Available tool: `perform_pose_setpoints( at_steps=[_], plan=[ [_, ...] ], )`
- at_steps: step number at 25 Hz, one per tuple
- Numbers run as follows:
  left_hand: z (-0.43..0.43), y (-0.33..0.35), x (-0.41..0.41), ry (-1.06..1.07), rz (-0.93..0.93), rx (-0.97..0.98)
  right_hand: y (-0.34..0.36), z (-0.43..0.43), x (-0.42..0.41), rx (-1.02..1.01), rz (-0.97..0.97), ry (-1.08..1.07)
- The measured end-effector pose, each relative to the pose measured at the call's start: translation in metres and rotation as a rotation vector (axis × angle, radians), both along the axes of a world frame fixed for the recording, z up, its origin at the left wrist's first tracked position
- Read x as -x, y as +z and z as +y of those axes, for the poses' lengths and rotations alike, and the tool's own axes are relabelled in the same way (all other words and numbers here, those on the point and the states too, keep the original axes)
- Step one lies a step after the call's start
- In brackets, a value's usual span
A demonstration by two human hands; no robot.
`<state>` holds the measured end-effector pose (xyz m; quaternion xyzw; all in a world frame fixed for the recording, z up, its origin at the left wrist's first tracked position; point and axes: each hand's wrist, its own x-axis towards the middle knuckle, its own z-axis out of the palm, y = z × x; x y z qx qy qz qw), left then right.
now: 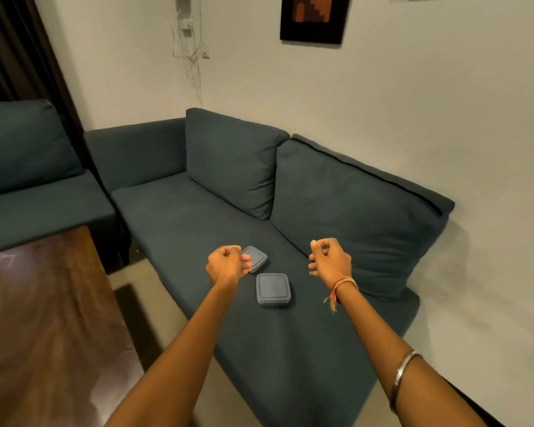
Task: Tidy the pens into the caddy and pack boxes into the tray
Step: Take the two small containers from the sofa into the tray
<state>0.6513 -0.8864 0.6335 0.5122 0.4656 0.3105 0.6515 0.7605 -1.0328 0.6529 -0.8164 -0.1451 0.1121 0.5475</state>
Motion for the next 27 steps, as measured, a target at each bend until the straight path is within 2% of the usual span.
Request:
perform_pose_setpoints(
  at_steps=[5,12,19,27],
  plan=[
    [0.033,-0.045,-0.043,0.054,0.083,0.04,-0.058,0.034,-0.065,0.177,0.102,0.027],
    [0.112,-0.155,-0.117,0.049,0.31,0.145,-0.173,0.104,-0.13,0.449,0.266,0.047],
    [0.21,-0.28,-0.207,-0.015,0.473,0.197,-0.3,0.173,-0.198,0.571,0.387,-0.077],
    [0.237,-0.368,-0.262,-0.125,0.61,0.278,-0.378,0.181,-0.217,0.67,0.501,-0.057]
  ],
)
